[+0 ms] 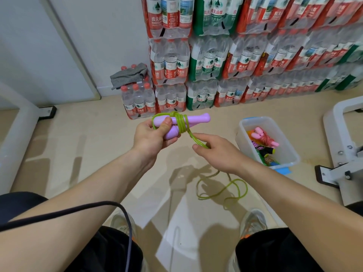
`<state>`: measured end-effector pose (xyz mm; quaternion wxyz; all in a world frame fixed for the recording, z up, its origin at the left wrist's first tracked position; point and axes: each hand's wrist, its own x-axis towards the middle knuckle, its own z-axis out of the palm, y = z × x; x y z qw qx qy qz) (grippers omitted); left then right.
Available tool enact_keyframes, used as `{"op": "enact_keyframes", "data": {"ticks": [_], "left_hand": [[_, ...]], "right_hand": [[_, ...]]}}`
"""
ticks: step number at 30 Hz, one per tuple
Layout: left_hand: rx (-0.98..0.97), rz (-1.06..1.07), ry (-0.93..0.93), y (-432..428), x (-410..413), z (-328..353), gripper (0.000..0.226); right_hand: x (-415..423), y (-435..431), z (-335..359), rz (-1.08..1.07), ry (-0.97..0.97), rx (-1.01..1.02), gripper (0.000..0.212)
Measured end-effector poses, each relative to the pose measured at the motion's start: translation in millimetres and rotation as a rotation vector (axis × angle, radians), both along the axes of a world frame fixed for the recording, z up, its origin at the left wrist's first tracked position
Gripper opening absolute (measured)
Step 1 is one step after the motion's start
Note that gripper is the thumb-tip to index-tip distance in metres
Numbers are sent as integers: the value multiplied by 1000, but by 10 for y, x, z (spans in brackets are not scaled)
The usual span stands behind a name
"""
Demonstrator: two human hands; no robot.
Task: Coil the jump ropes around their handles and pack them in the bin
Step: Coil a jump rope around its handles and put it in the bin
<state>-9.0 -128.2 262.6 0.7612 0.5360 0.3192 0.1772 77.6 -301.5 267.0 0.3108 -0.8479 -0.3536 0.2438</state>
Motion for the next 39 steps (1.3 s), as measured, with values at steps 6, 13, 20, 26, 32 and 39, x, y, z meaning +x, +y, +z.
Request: {"op": "enact_keyframes", "data": {"ticks": [6,13,20,26,32,39], "left_hand": [[324,-18,81,-3,23,-21,11],[402,-189,145,-117,11,-34,13],[270,-623,149,1,-68,167,14],[-97,-905,-3,23,-113,207,63],[-210,-680,-120,-45,-95,200,57],[-167,-303,-103,-32,-14,142,31]], "right_hand": [[0,26,146,83,-588,-149,19],[140,15,452,191,-729,-194,20],[285,-87,579,152,-448,-124,51],[367,-166,478,198,546,334,25],[173,-79,197,-163,864,506,34],[-47,27,-217,-305,610,338,41]]}}
